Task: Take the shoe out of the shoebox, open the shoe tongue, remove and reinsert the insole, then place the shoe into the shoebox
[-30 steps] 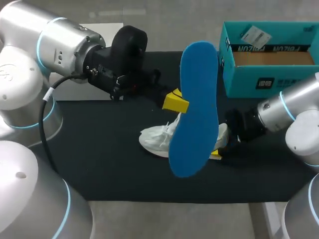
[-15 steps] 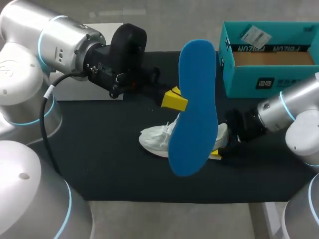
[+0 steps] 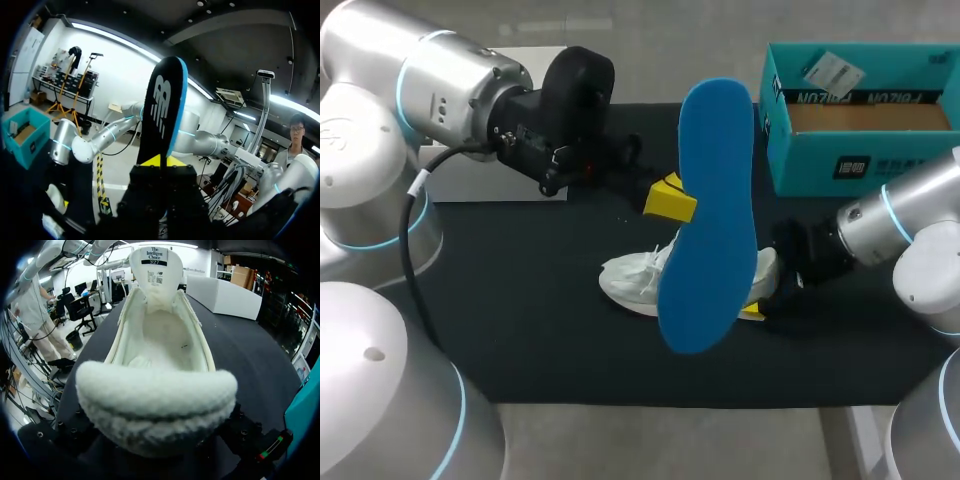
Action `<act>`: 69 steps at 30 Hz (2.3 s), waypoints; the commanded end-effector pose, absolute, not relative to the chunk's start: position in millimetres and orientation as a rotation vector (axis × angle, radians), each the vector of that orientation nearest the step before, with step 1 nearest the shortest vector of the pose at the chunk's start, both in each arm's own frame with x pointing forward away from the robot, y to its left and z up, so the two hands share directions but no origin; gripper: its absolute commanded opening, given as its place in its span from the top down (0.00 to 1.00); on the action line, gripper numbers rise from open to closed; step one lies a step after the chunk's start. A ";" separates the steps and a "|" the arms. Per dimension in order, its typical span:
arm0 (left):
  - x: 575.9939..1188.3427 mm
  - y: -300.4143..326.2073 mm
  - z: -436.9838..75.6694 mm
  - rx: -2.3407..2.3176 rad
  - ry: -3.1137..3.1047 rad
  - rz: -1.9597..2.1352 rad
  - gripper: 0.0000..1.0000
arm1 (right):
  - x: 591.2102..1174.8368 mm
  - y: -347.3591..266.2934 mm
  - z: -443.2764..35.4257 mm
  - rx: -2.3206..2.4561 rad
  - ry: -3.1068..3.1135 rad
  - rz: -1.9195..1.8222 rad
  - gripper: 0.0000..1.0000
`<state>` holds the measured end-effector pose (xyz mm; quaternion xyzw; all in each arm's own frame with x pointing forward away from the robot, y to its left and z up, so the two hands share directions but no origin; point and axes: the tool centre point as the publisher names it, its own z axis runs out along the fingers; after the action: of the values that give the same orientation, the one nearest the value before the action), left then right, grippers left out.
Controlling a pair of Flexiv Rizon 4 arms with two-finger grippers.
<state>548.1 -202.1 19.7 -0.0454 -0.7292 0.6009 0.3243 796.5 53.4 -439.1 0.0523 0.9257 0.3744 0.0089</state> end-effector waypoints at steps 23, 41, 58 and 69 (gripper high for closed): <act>549.1 -204.2 19.5 -0.121 -1.912 1.574 1.00 | 803.4 44.3 -420.7 0.343 3.121 0.693 0.00; 549.1 -204.2 19.5 -0.121 -1.912 1.574 1.00 | 788.4 28.2 -445.5 0.208 2.875 0.981 0.00; 549.1 -204.2 19.5 -0.121 -1.912 1.574 1.00 | 802.5 27.1 -436.7 0.133 2.877 1.004 0.00; 549.1 -204.2 19.5 -0.121 -1.912 1.574 1.00 | 808.7 37.8 -434.3 0.082 2.878 1.084 0.00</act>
<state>548.5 -202.4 19.9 -0.0457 -0.7297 0.6002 0.3245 806.7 37.3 -433.5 0.0286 0.9376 0.3449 0.0352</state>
